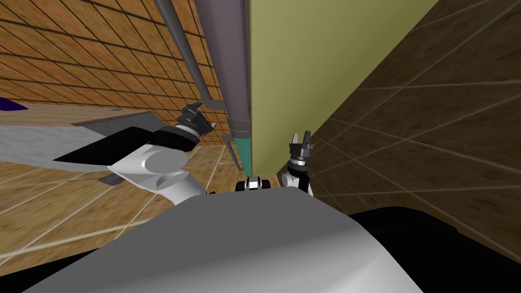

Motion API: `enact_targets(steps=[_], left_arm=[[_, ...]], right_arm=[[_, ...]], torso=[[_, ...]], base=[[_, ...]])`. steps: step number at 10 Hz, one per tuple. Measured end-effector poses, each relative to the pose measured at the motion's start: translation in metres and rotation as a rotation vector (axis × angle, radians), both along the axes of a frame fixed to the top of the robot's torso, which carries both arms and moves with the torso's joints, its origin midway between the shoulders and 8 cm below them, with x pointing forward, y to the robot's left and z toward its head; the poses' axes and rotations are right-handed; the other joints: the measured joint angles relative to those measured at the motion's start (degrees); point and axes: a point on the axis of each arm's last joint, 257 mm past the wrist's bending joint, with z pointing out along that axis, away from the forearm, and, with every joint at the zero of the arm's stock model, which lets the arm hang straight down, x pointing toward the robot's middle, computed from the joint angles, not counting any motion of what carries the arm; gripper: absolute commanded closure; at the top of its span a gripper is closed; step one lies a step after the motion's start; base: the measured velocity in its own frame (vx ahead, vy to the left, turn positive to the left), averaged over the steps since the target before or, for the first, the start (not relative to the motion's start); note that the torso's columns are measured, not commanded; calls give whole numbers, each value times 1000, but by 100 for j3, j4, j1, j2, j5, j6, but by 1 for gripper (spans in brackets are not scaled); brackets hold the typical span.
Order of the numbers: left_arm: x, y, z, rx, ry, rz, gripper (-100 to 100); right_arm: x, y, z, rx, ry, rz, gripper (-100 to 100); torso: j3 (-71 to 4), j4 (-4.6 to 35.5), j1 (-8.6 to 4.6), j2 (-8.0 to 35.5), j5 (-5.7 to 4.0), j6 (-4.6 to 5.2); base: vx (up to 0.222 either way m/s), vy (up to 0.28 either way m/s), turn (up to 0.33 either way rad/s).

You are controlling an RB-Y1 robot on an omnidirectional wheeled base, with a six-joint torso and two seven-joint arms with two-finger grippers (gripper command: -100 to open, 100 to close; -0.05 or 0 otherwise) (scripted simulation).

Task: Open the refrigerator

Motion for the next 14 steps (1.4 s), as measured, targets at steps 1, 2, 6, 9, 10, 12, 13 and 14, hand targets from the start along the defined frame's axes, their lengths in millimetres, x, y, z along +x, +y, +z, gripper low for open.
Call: enact_targets(steps=[1, 2, 6, 9, 10, 12, 13, 14], left_arm=[[-7, -5, 8, -12, -22, -8, -100], [-8, -6, 9, -12, -25, -10, -100], [-10, -5, 17, -16, -20, -14, 100], [-10, -6, 16, -13, -34, -12, -100], [-4, -6, 9, -3, -12, -10, -100], [8, -1, -3, 21, 33, -7, -100], [13, 2, -7, 30, 47, -8, -100], [18, 1, -9, 37, 60, -8, -100]], right_arm=[[0, 0, 0, 0, 0, 0, 0], [0, 0, 0, 0, 0, 0, 0], [0, 0, 0, 0, 0, 0, 0], [0, 0, 0, 0, 0, 0, 0], [0, 0, 0, 0, 0, 0, 0], [0, 0, 0, 0, 0, 0, 0], [0, 0, 0, 0, 0, 0, 0], [0, 0, 0, 0, 0, 0, 0]], torso=[[1, -9, 14, -3, 13, -14], [-3, -18, 50, -12, 31, -24], [-44, -35, 51, -58, 26, -7], [-38, -39, 66, -64, 39, -22], [-43, -30, 61, -64, 31, -17], [-48, -33, 41, -68, 21, -4], [-57, -51, 42, -86, 28, -2], [-69, -60, 46, -102, 30, 0]], base=[[7, -7, -4], [47, -15, 29], [41, -3, 15], [-51, 3, -16], [-15, -7, 11], [-4, -1, 7], [-7, -7, 7], [-13, -13, -3]])
